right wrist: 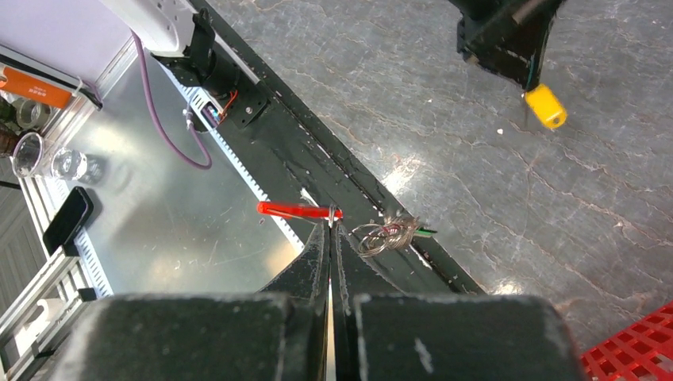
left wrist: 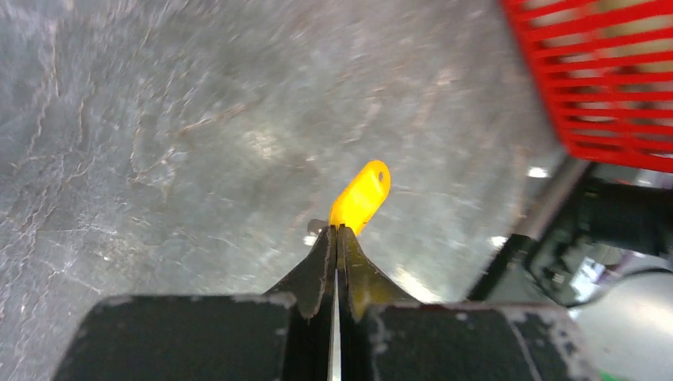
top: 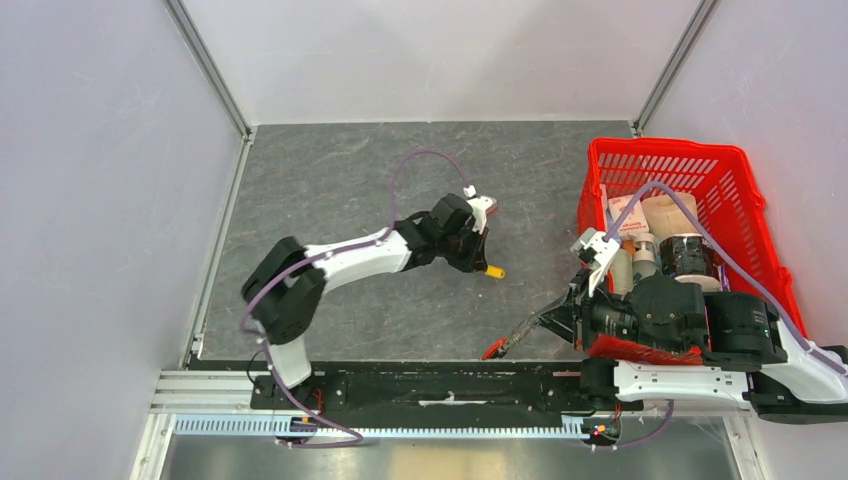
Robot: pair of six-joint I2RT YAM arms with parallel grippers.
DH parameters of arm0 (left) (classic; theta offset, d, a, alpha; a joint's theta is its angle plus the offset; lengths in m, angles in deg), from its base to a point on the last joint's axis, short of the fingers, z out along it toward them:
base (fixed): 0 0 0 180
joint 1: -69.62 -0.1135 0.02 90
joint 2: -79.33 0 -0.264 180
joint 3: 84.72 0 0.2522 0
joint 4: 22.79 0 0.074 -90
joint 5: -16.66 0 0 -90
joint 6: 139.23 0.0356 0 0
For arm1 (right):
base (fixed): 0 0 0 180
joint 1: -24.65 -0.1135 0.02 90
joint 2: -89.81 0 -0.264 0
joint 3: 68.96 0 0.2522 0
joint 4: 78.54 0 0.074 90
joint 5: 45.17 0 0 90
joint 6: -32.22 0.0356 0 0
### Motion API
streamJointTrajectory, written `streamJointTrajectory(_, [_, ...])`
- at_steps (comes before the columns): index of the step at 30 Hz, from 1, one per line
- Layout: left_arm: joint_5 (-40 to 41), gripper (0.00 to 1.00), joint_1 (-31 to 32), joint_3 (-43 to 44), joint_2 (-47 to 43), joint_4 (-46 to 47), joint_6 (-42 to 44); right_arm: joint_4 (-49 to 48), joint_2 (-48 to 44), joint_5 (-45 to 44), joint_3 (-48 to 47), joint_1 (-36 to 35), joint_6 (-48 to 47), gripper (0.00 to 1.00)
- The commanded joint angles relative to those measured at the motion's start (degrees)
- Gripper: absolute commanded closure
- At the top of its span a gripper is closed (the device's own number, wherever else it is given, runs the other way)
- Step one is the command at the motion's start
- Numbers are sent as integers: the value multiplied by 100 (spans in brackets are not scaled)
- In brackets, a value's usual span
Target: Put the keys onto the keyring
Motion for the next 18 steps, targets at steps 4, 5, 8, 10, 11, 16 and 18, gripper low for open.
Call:
streamJointTrajectory(4, [-734,98,225,-299,-2074,-270,591,-329,346,548,-373,-14,-368,100])
streamJointTrajectory(5, [-814,98,236,-350,-2300,-324,629,-323,422,674,-457,-12,-463,100])
streamJointTrajectory(8, [-1070,98,253,-459,-2890,-488,765,-383,544,967,-642,-13,-746,100])
streamJointTrajectory(10, [-1150,98,284,-519,-3244,-576,870,-479,607,1115,-729,-14,-935,100])
streamJointTrajectory(11, [-1198,98,298,-539,-3416,-639,925,-549,648,1241,-762,-14,-1037,100])
streamJointTrajectory(16, [-1677,98,328,-652,-4083,-764,1093,-560,1010,1583,-1123,-12,-1521,100])
streamJointTrajectory(18, [-1916,98,327,-750,-4390,-731,1147,-482,1159,1666,-1323,-12,-1697,100])
